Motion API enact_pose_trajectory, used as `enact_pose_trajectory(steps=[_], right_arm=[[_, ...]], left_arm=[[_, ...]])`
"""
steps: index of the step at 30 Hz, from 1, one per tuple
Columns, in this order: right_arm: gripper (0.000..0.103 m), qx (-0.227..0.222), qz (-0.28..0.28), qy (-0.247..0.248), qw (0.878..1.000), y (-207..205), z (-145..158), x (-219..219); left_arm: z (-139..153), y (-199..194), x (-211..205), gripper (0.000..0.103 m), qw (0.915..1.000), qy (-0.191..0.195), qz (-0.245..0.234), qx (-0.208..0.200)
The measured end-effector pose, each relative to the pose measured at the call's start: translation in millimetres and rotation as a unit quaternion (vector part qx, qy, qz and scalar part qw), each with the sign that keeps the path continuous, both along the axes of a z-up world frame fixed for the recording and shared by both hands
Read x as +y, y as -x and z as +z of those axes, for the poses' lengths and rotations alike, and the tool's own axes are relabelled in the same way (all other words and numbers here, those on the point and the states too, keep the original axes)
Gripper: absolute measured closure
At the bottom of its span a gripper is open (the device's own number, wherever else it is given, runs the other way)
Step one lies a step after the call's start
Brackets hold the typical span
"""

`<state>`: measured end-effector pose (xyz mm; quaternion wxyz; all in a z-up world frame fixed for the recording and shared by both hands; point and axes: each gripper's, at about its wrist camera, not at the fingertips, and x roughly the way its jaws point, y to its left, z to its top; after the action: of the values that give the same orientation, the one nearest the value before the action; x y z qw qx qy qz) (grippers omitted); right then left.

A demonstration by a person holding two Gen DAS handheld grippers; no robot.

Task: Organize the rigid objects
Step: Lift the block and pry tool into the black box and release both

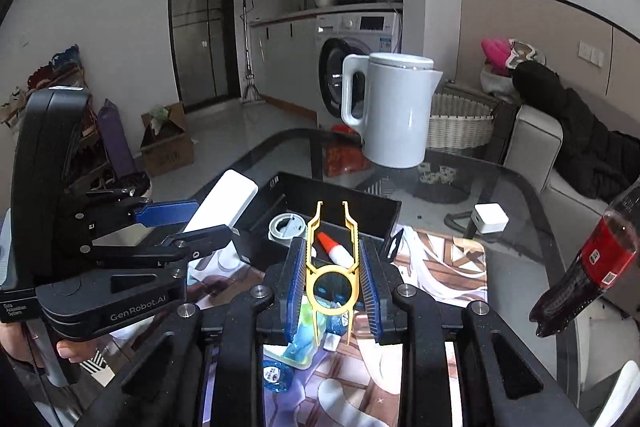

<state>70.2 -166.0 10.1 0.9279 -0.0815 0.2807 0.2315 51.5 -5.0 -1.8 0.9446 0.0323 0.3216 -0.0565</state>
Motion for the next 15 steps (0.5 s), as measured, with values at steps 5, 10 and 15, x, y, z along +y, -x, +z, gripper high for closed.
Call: enact_pose_trajectory(steps=[5,10,15], right_arm=[[0.078,-0.039,0.021,-0.037,0.998,13,11,-3],[0.078,-0.078,0.032,-0.06,0.995,25,21,-6],[0.078,-0.093,0.031,-0.069,0.993,30,27,-5]], left_arm=[[25,18,0,0.065,0.9965,-0.007,-0.001,-0.083],[42,35,5,0.065,0.9901,-0.003,-0.002,-0.14],[46,37,15,0.065,0.9885,0.009,-0.001,-0.151]])
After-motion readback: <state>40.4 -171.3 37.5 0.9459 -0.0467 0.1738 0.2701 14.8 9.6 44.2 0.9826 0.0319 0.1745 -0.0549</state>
